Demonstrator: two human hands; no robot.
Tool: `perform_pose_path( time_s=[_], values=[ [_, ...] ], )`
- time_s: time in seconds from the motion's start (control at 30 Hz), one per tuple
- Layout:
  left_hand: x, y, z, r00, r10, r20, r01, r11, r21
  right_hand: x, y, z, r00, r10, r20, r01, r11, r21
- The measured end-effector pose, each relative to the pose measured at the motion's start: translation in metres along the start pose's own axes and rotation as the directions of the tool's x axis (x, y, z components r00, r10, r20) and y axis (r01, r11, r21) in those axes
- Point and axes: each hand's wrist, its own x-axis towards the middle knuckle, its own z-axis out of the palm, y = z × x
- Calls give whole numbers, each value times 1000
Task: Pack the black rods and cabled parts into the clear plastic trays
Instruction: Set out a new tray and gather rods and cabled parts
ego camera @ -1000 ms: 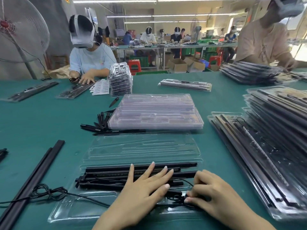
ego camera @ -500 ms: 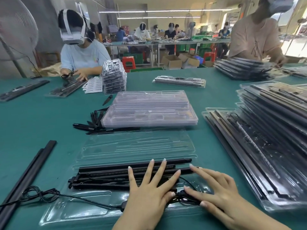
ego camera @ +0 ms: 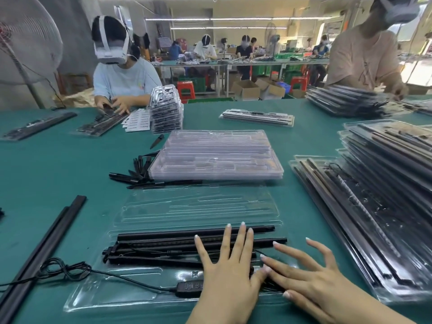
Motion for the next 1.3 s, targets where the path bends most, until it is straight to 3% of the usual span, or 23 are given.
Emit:
perform_pose_path(
  time_s=[0.07, 0.13, 0.2, 0.27, 0.3, 0.37, 0.5, 0.67, 0.8, 1.2, 1.3],
  values=[
    [2, 2, 3, 1000, -12, -1, 12, 1000, 26, 3, 0, -8, 987, 32, 160, -43, 997, 63],
    [2, 2, 2, 1000, -22, 11, 21, 999, 38, 12, 7, -12, 977, 19, 214, -70, 970, 234],
    [5, 2, 4, 999, -27, 24, 26, 998, 53, 22, 17, -19, 960, 57, 274, -187, 859, 476],
    [6, 2, 7, 1000, -29, -7, 29, 999, 37, 43, 24, -23, 960, 252, 118, -261, 666, 698],
    [5, 3, 7, 999, -35, -26, 36, 999, 26, 56, 26, -23, 921, 387, 48, -261, 521, 812],
    [3, 2, 5, 995, -32, -94, 38, 997, 65, 83, 31, -17, 810, 581, 82, -262, 234, 936],
    [-12, 6, 2, 993, -45, -107, 57, 993, 108, 124, 43, 2, 621, 694, 365, -418, -100, 903],
    [-4, 2, 1, 994, 38, -98, -33, 998, 49, 142, 64, 11, 471, 746, 471, -471, -240, 849],
    [0, 1, 7, 995, 13, -97, -14, 1000, -5, 141, 74, 10, 437, 684, 584, -444, -401, 801],
    [-20, 1, 5, 965, -51, -255, 90, 986, 143, 128, 68, 18, 492, 757, 430, -490, -168, 856],
    [-19, 0, 8, 959, -44, -282, 89, 985, 149, 123, 65, 7, 551, 780, 295, -446, -23, 895]
  ],
)
